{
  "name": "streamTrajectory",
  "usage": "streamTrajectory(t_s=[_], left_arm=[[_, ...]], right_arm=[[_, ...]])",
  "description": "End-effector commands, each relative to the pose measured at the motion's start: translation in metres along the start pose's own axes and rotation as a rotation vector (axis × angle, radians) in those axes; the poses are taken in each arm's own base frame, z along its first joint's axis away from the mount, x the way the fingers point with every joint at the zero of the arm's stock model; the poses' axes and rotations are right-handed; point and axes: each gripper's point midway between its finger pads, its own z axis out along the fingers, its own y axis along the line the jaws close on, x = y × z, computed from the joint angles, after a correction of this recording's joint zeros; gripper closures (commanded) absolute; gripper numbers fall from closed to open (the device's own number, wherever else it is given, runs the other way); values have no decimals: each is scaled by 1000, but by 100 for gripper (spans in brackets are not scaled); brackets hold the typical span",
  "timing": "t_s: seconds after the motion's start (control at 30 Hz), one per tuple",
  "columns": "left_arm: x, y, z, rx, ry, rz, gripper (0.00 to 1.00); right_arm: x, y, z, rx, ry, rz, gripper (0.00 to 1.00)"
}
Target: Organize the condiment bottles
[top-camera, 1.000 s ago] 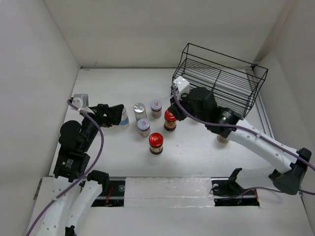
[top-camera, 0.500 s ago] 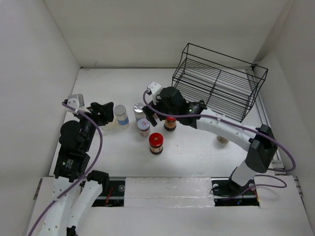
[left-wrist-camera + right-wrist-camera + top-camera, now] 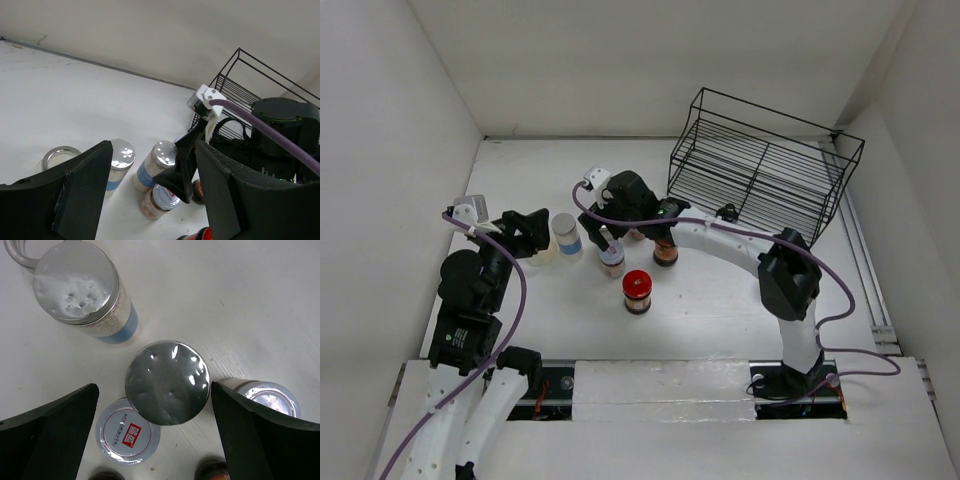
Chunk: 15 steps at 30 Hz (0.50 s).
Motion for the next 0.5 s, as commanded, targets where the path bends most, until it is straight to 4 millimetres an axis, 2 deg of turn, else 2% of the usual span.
streamTrajectory(t_s=[0.0,0.07,0.13,0.2,0.23,0.27,0.33,0.37,0.4,0.43,0.47], left_arm=[[-5,0,3,3,-26,8,37],[-7,-1,1,7,-34,7,37],[-7,-3,0,15,-31,7,37],[-7,-3,0,15,-31,7,37],[-7,-3,0,15,-31,7,37],[-6,-4,0,25,-26,7,37],[-6,-4,0,25,-26,7,37],[-6,-4,0,25,-26,7,37],[-6,-4,0,25,-26,7,37],[-6,-4,0,25,-26,7,37],[-6,-4,0,25,-26,7,37]], right_arm=[[-37,3,0,1,-98,-6,0],[-30,1,10,13,-95,-5,9],[-32,-1,10,26,-106,5,19],[-41,-3,7,40,-144,14,44],[-55,-6,3,53,-190,24,52],[-70,-7,-13,64,-228,25,56],[-103,-11,-38,85,-329,38,56],[-131,-17,-66,95,-409,43,56],[-147,-17,-82,95,-455,43,59],[-160,-35,-98,128,-493,45,60],[-172,-45,-113,146,-528,50,60]])
